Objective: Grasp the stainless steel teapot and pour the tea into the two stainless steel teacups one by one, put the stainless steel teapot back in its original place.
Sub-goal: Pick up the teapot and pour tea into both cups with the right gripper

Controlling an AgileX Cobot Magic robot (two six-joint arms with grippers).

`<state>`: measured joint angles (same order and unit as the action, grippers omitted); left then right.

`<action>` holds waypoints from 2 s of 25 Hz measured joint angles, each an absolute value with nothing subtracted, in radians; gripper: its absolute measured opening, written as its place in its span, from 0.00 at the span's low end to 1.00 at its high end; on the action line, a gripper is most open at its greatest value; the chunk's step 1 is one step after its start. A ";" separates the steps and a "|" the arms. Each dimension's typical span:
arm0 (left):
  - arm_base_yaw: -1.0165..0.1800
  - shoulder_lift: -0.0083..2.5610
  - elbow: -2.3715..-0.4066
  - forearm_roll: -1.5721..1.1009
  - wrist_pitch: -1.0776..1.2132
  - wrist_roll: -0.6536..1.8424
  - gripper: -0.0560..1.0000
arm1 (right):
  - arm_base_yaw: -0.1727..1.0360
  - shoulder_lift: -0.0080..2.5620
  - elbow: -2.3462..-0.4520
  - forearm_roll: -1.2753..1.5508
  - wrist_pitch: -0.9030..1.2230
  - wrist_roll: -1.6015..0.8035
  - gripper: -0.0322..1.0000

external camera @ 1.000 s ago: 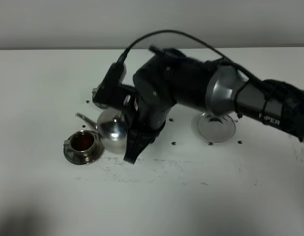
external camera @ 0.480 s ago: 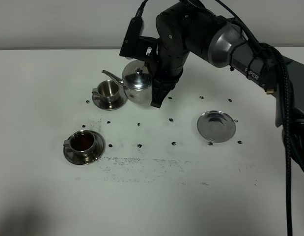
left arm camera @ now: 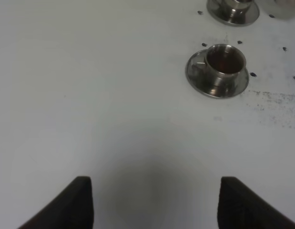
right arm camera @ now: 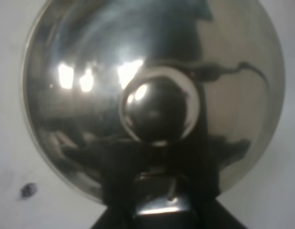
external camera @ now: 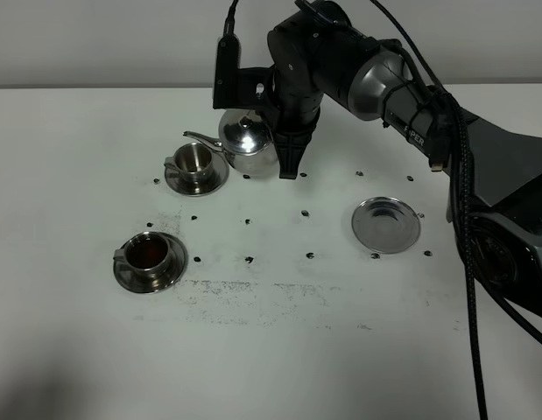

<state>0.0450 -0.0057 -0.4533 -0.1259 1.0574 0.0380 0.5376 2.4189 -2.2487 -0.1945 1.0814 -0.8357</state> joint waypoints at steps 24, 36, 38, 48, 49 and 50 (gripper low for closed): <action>0.045 -0.006 -0.453 -0.126 1.057 0.038 0.57 | 0.580 2.449 -2.258 -0.427 0.965 -0.952 0.21; 0.045 -0.006 -0.453 -0.126 1.057 0.038 0.57 | 0.595 2.474 -2.258 -0.555 0.943 -0.953 0.21; 0.045 -0.006 -0.453 -0.126 1.057 0.038 0.57 | 0.598 2.474 -2.258 -0.581 0.942 -0.953 0.21; 0.045 -0.006 -0.453 -0.126 1.057 0.038 0.57 | 0.609 2.474 -2.258 -0.649 0.923 -0.953 0.21; 0.045 -0.006 -0.453 -0.126 1.057 0.038 0.57 | 0.609 2.474 -2.258 -0.652 0.923 -0.953 0.21; 0.045 -0.006 -0.453 -0.126 1.057 0.038 0.57 | 0.610 2.474 -2.258 -0.655 0.923 -0.953 0.21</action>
